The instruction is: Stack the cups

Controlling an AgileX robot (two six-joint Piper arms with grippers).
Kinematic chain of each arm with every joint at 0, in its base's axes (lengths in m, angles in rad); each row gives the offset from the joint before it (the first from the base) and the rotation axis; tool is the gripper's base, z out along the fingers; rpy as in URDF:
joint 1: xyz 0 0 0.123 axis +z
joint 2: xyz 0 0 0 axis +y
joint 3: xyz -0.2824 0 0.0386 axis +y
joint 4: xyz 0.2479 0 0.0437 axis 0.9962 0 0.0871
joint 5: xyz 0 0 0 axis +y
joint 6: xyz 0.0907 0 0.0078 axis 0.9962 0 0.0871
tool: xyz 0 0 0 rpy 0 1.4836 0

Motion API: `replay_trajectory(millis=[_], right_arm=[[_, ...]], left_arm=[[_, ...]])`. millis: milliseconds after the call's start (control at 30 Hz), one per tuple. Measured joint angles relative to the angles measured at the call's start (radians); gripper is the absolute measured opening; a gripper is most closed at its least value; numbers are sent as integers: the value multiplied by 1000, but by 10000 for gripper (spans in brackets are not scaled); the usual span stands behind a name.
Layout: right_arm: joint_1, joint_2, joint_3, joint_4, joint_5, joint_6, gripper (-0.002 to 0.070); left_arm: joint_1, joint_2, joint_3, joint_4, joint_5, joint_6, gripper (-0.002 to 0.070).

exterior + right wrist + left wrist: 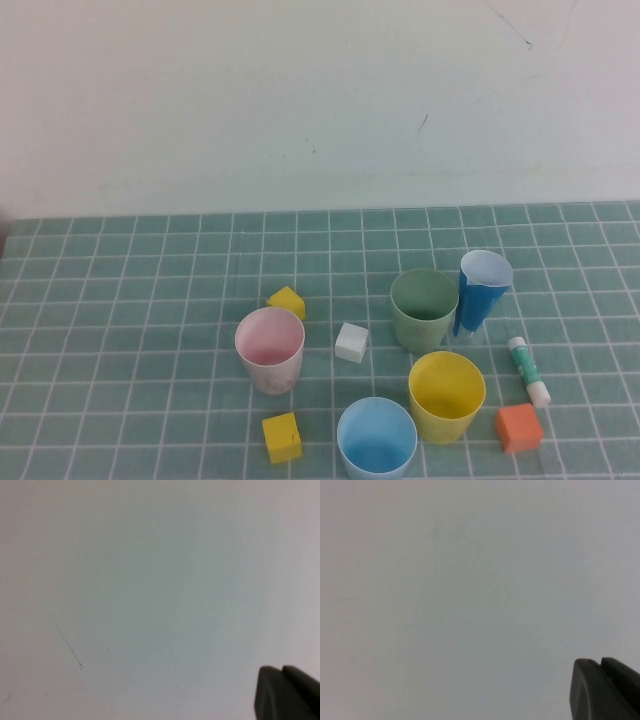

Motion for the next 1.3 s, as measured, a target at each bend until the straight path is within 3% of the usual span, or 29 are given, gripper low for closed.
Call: replay_trajectory(millis=[200, 367, 600, 833, 933, 1167, 1300], right_arm=[[0, 83, -153, 0, 311, -79, -3], [0, 220, -164, 0, 511, -106, -3], [0, 337, -162, 13, 528, -112, -3], [0, 341, -162, 21, 520, -112, -3], [0, 341, -162, 23, 520, -112, -3], [0, 341, -162, 23, 518, -112, -3], [0, 341, -162, 24, 518, -112, -3]], left_arm=[[-2, 294, -158, -35, 111, -29, -2], [-48, 557, -285, -202, 281, -19, -2], [-194, 893, -465, -352, 461, 224, -2], [-283, 1173, -581, -373, 503, 279, 15], [-306, 1267, -615, -373, 520, 351, 107], [-322, 1454, -688, -375, 495, 409, 499], [-324, 1525, -727, -365, 464, 411, 577]])
